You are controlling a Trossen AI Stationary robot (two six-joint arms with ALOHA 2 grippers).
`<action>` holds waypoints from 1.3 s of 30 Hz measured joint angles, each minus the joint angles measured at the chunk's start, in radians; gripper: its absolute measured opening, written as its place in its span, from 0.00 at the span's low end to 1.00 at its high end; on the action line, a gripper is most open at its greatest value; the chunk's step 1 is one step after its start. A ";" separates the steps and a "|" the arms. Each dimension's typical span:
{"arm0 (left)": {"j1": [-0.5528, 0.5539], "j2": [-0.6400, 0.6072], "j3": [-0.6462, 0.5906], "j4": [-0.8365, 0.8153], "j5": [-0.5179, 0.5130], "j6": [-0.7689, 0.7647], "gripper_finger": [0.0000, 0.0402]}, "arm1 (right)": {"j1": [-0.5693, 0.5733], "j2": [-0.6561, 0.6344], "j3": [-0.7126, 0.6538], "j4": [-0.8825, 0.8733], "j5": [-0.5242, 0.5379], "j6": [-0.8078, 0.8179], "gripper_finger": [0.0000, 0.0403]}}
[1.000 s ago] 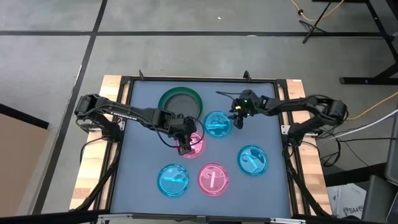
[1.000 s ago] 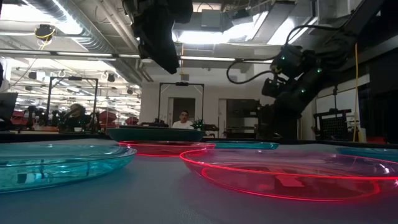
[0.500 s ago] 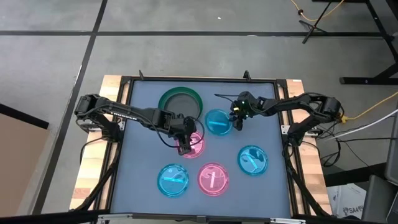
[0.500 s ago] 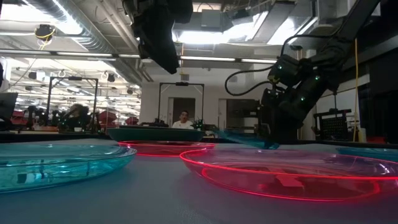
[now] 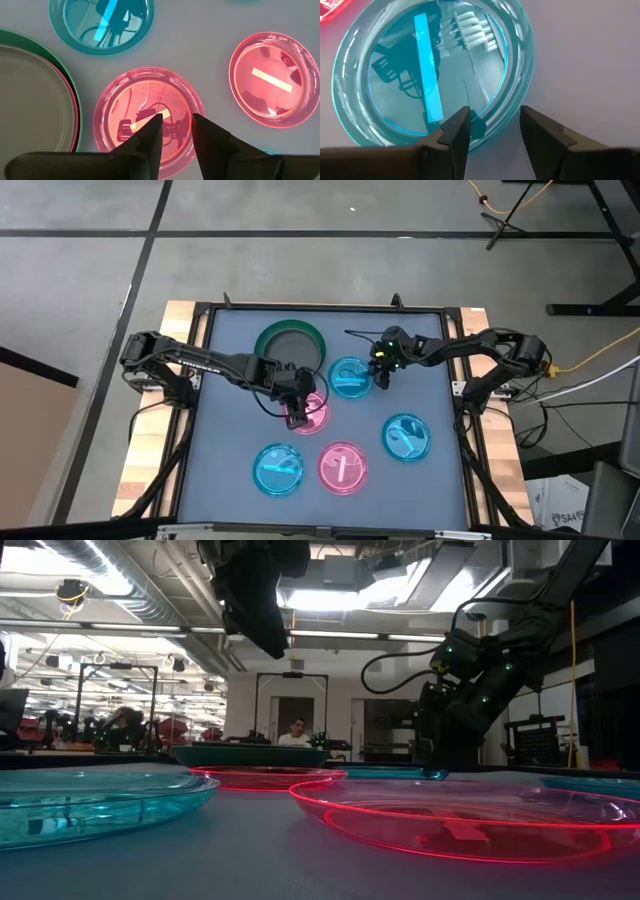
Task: Stack plastic plates
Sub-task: Stack the top blue plate on the black plate
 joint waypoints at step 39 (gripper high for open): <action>0.000 0.000 0.000 0.015 -0.175 0.008 0.24 | 0.000 0.000 -0.001 0.032 0.045 -0.049 0.00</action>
